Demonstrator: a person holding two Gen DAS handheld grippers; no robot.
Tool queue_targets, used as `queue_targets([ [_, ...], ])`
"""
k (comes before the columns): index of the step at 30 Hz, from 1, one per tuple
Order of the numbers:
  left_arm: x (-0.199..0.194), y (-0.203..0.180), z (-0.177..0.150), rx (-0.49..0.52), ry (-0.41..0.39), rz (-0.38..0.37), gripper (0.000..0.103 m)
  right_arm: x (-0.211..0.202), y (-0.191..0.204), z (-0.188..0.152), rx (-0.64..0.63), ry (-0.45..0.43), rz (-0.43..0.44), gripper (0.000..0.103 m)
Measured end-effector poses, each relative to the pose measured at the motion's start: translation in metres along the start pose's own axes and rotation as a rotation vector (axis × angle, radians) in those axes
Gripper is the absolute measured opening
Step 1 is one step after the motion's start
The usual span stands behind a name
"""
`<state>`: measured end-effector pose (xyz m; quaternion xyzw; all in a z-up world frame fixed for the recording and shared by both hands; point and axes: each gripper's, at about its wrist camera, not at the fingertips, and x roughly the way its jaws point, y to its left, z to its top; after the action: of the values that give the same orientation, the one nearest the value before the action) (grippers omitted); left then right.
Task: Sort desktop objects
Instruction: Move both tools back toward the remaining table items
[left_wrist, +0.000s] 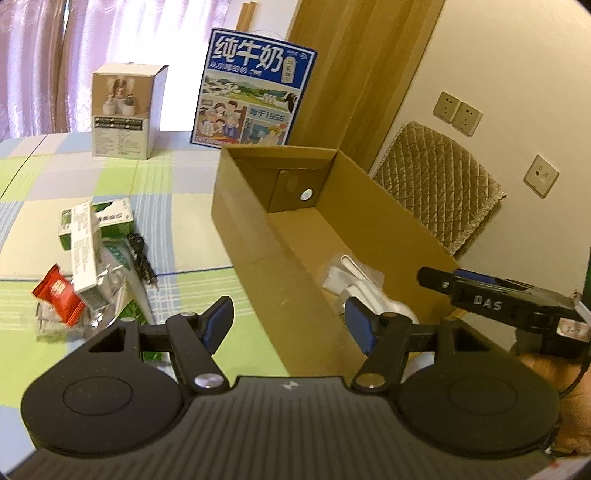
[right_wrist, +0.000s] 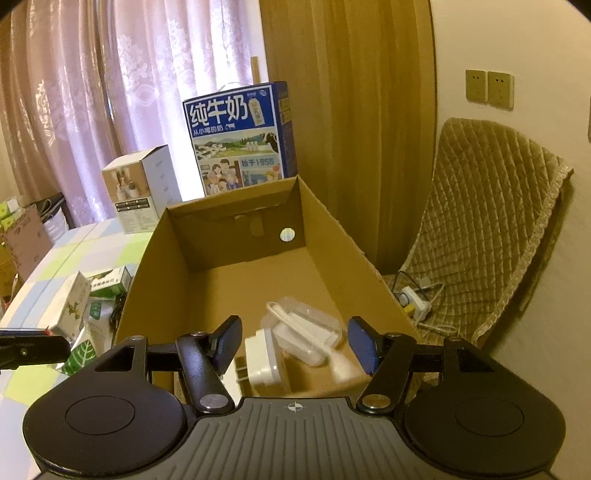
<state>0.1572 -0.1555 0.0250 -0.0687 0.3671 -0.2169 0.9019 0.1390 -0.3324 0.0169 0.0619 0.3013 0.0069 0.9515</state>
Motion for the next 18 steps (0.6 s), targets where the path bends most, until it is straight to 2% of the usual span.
queue_targets([
  [10,-0.025,0.027,-0.023,-0.047,0.011,0.052,0.064,-0.031,0.023,-0.012,-0.02,-0.016,0.026,0.063],
  [18,-0.055,0.052,-0.037,-0.075,0.01,0.124,0.066,-0.049,0.049,-0.005,-0.044,-0.047,0.065,0.071],
])
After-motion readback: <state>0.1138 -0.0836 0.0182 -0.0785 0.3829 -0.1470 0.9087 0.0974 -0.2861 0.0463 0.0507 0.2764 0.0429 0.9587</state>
